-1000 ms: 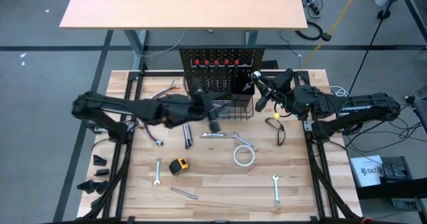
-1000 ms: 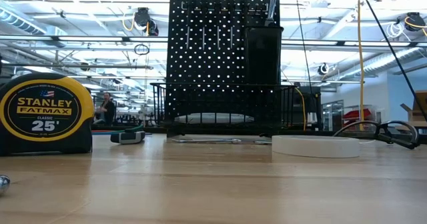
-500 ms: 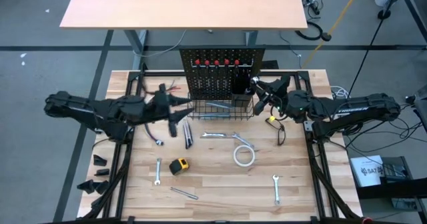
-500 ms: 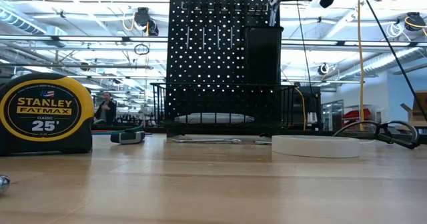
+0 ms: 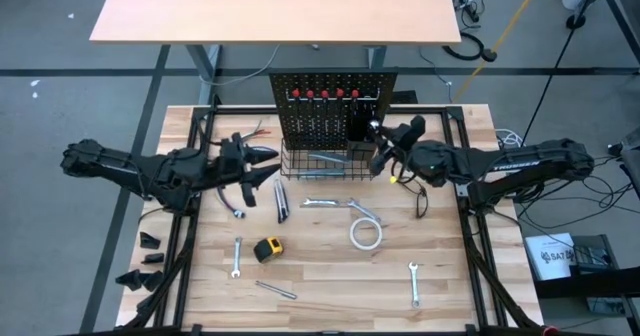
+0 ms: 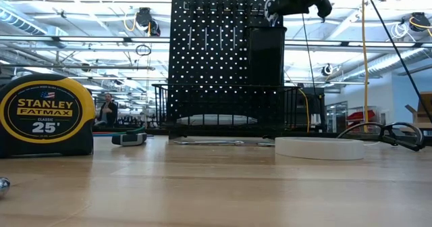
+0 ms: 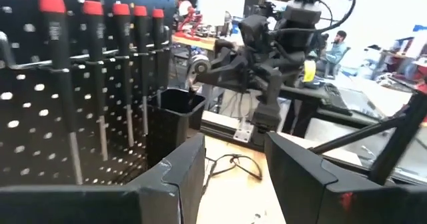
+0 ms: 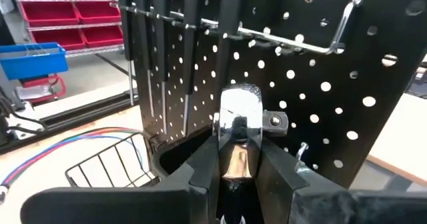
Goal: Hang tools onto peg board
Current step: Put the ratchet wrench into the pegboard bin, then put the wrench into the pegboard bin
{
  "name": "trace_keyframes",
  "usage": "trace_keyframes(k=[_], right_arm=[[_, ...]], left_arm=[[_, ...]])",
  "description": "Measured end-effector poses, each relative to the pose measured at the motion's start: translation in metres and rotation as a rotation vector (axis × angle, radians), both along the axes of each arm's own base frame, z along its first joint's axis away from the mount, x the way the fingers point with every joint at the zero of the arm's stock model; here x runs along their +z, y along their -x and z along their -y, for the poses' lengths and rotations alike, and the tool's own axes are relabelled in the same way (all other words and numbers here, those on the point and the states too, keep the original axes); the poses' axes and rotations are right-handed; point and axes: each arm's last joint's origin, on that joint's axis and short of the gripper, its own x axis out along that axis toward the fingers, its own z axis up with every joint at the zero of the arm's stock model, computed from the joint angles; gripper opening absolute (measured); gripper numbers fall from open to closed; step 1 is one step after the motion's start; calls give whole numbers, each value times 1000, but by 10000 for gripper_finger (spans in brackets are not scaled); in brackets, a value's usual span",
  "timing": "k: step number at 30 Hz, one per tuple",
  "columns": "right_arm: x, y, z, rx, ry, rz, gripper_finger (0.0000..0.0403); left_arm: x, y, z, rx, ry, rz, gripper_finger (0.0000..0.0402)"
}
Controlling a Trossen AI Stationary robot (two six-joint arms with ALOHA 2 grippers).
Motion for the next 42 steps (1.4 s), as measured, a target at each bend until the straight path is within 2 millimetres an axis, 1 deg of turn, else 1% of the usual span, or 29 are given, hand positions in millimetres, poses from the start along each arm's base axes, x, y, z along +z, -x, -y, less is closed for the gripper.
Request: trace_keyframes(k=[2,8,12,18,21,25,29,32,36,39,42], right_arm=[[-1,0,0,4,-3,-11,76],[-4,1,0,-3,-26,-17,171],[-6,2,0,1,-30,-38,209],[-5,3,-1,10,-25,-46,235],[1,8,-1,13,-19,-27,242],[18,17,-1,20,8,12,249],[45,26,-1,38,38,70,251],[66,30,-3,147,30,130,251],[86,28,-15,379,-20,164,251],[92,18,-29,563,-76,166,251],[93,3,-46,672,-104,137,251]], left_arm=[[1,0,1,-27,3,14,160],[2,0,2,-79,4,17,160],[3,1,2,-98,5,20,160],[10,12,1,-122,10,62,160],[14,18,0,-135,12,84,160],[18,26,-1,-147,7,109,160],[18,31,-2,-152,6,104,160],[17,33,0,-215,33,93,160],[9,34,3,-312,116,13,160],[-2,33,4,-333,156,-96,160],[-13,28,5,-339,160,-201,160]])
